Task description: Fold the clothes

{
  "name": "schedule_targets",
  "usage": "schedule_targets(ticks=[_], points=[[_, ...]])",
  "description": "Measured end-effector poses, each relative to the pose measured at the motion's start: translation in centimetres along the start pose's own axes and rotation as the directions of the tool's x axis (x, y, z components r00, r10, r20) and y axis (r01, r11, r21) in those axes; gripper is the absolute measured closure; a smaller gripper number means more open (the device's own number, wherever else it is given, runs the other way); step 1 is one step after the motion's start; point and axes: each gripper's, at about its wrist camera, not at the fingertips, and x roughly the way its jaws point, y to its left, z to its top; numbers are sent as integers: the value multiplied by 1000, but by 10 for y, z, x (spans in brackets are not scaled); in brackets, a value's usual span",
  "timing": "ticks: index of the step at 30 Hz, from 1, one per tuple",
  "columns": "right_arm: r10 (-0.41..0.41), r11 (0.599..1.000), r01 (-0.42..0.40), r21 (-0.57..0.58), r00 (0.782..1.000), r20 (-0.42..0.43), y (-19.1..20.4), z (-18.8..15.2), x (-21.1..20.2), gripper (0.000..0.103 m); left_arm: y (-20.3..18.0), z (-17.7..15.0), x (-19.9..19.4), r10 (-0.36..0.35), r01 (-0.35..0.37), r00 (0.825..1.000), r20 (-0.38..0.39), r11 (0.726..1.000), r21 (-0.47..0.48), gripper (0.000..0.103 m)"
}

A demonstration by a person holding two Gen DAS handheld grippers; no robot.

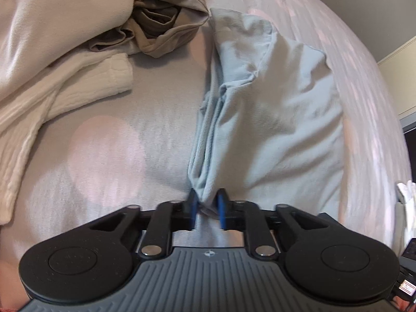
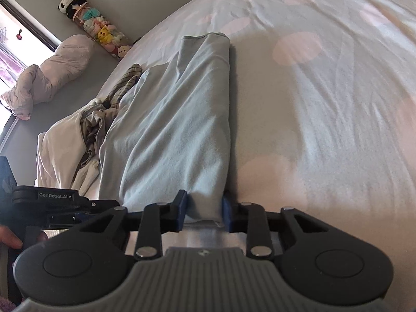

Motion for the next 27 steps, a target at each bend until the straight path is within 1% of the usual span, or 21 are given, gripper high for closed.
schedule_targets(ticks=[4, 8, 11, 13, 14, 18, 21, 23, 24, 27], points=[[27, 1000, -27, -4, 1000, 6, 3, 5, -10, 90, 0, -4, -10, -19, 18, 1000, 22, 1000, 7, 95], [46, 999, -46, -22, 999, 14, 15, 21, -31, 91, -8, -10, -35, -69, 66, 996, 61, 997, 41, 95], [50, 998, -49, -38, 999, 5, 20, 33, -51, 91, -16, -20, -50, -111, 108, 992, 56, 992, 60, 95], [38, 997, -39, -66, 999, -15, 21, 35, -66, 92, -22, -30, -56, -127, 125, 991, 30, 989, 80, 95], [29, 997, -31, -73, 999, -29, 19, 34, -73, 92, -30, -33, -52, -128, 126, 992, 13, 988, 94, 95], [-9, 997, 2, -78, 996, -92, 4, 20, -90, 92, -47, -58, -52, -103, 108, 994, -48, 983, 147, 95], [-49, 994, 37, -104, 992, -119, -4, 5, -93, 91, -57, -63, -46, -53, 65, 996, -72, 982, 178, 95], [-67, 988, 49, -144, 990, -122, -2, -2, -91, 91, -60, -64, -42, -14, 30, 997, -82, 981, 191, 95], [-82, 981, 59, -185, 989, -120, 2, -4, -90, 91, -61, -64, -40, 1, 16, 996, -86, 981, 194, 94], [-131, 946, 92, -310, 986, -107, 15, -10, -88, 87, -60, -63, -43, 16, -2, 997, -78, 985, 174, 92]])
